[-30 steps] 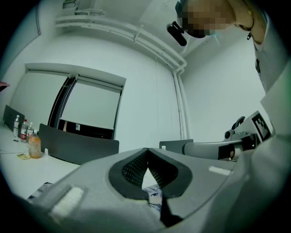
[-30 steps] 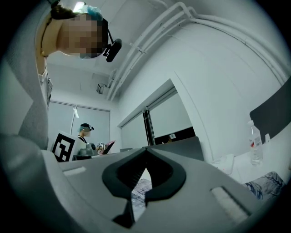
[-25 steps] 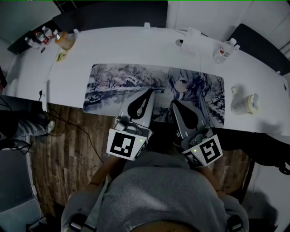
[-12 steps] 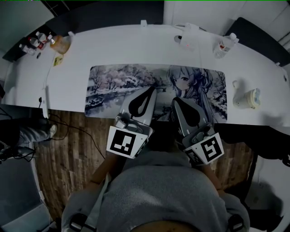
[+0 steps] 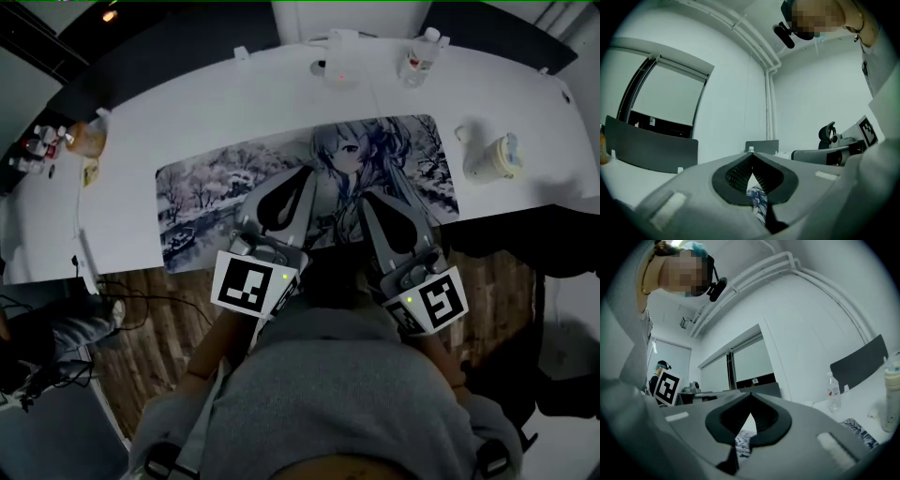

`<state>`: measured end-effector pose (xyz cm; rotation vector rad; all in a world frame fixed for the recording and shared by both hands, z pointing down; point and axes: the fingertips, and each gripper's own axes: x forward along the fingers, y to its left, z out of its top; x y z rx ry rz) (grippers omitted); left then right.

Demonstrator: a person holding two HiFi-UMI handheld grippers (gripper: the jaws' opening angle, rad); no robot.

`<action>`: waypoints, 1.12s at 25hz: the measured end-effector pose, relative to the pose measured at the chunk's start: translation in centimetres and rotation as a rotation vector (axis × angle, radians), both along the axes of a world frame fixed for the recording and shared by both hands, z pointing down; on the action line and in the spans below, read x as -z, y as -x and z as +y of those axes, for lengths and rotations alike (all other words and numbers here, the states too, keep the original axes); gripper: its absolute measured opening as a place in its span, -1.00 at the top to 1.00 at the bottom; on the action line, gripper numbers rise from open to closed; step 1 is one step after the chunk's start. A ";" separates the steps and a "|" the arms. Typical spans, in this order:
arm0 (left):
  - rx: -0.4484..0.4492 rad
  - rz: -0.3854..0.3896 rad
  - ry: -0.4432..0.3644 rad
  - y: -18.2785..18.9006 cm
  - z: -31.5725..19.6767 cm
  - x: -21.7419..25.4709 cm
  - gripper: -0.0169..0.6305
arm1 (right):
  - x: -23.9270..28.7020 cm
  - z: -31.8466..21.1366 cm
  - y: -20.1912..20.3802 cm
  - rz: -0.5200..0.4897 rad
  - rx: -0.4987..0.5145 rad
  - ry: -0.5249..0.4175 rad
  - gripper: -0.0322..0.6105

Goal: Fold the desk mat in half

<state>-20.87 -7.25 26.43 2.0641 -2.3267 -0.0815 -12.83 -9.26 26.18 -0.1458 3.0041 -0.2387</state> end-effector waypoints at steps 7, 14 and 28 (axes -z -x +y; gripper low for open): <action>-0.155 -0.029 0.006 -2.0 -4.8 0.0 0.95 | -0.8 -3.2 -3.3 0.035 -0.179 0.009 0.90; -0.279 -0.042 0.023 -4.4 -8.5 -0.2 0.95 | -1.1 -5.8 -6.9 0.048 -0.340 0.012 0.90; -0.417 -0.056 0.055 -7.7 -14.0 -1.5 0.95 | -2.3 -9.1 -11.3 0.074 -0.509 0.022 0.90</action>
